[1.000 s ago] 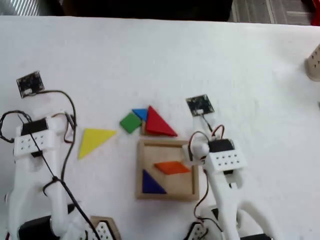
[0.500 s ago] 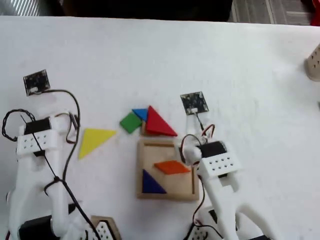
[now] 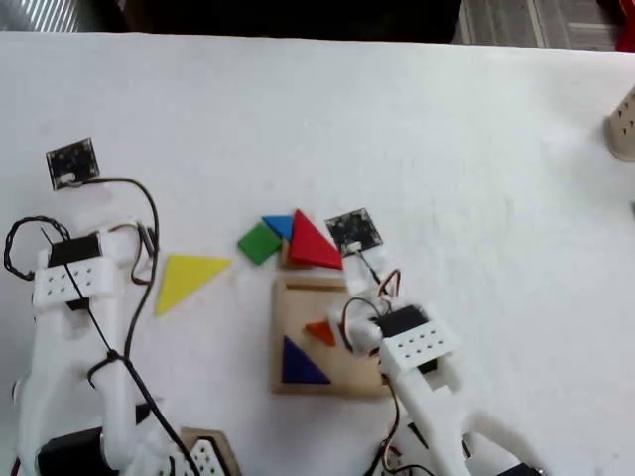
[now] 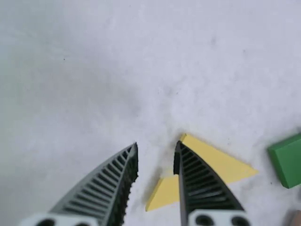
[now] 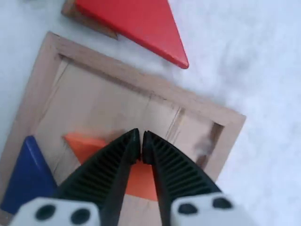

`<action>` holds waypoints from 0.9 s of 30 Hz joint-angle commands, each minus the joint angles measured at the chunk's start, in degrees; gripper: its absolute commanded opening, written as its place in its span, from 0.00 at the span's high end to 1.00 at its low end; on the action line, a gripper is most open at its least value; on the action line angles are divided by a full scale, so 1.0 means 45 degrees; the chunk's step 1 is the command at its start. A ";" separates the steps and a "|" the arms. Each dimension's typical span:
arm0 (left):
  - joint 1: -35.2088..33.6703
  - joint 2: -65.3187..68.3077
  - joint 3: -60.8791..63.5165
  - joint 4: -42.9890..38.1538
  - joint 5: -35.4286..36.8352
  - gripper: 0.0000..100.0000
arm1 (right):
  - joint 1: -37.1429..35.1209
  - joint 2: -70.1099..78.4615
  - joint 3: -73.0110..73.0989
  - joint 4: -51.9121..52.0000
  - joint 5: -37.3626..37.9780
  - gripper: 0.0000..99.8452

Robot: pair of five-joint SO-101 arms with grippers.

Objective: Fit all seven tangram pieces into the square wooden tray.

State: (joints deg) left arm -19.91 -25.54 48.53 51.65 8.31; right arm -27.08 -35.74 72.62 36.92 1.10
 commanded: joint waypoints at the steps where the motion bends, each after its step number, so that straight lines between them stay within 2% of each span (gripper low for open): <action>1: 0.0205 0.0010 -0.0176 -0.0195 -0.0137 0.86 | -0.0205 -0.0205 -0.0039 0.0225 0.0781 0.98; 6: 0.0205 0.0010 -0.0078 -0.0215 -0.0156 0.86 | -0.0596 -0.0244 0.0020 0.0987 0.1817 0.98; 10: 0.0205 0.0010 -0.0059 -0.0215 -0.0156 0.86 | -0.0283 -0.0361 -0.0215 0.1436 0.2227 0.98; 16: 0.0264 0.0010 -0.0059 -0.0215 -0.0156 0.86 | 0.0010 -0.0361 -0.0606 0.1065 0.2032 0.98; 22: 0.0264 0.0010 -0.0059 -0.0215 -0.0156 0.86 | 0.0010 -0.0244 -0.0547 -0.0518 0.0449 0.98; 27: 0.0264 0.0010 -0.0059 -0.0215 -0.0156 0.86 | -0.1299 -0.0225 -0.0137 -0.0713 0.0547 0.98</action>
State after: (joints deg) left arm -19.91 -25.54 48.53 51.65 8.31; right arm -29.36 -35.82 72.26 34.99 3.74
